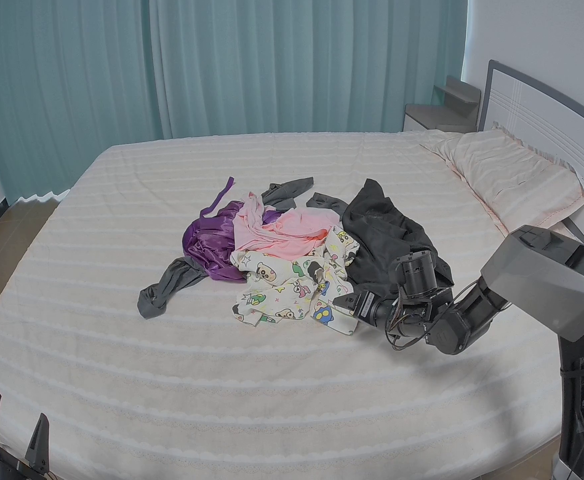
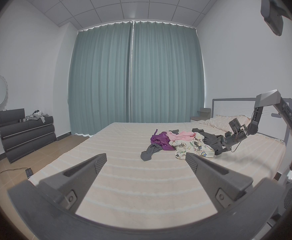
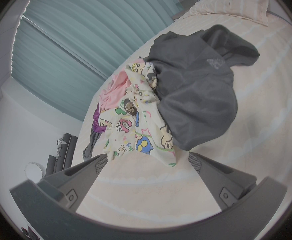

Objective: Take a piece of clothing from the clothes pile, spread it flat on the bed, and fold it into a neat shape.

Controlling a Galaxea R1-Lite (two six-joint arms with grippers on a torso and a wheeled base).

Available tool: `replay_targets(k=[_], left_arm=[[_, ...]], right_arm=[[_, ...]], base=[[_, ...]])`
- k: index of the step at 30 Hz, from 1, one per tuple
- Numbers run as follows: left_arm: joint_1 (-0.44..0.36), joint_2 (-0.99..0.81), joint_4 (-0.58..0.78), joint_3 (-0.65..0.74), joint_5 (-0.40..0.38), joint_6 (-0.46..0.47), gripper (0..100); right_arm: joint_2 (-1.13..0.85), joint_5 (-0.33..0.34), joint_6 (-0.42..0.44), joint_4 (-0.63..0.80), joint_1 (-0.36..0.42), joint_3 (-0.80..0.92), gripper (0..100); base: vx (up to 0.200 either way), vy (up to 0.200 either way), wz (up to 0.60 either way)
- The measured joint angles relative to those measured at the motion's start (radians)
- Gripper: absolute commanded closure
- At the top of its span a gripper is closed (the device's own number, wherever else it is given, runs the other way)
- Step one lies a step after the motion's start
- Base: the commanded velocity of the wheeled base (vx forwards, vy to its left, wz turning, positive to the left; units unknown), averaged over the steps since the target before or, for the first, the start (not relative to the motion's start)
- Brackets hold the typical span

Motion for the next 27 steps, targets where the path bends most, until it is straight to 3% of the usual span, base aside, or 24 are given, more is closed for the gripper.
replay_targets(k=[21,22,27], left_arm=[[0.0,0.0,0.0,0.0,0.0,0.0,0],[0.0,0.0,0.0,0.0,0.0,0.0,0],[0.0,0.0,0.0,0.0,0.0,0.0,0]], right_arm=[[0.219,-0.105,0.0,0.097,0.037,-0.335,0],[0.229,-0.109,0.0,0.097,0.037,-0.357,100],[0.258,-0.129,-0.01,0.111,0.037,-0.413,100]], base=[[0.0,0.0,0.0],[0.0,0.0,0.0],[0.0,0.0,0.0]])
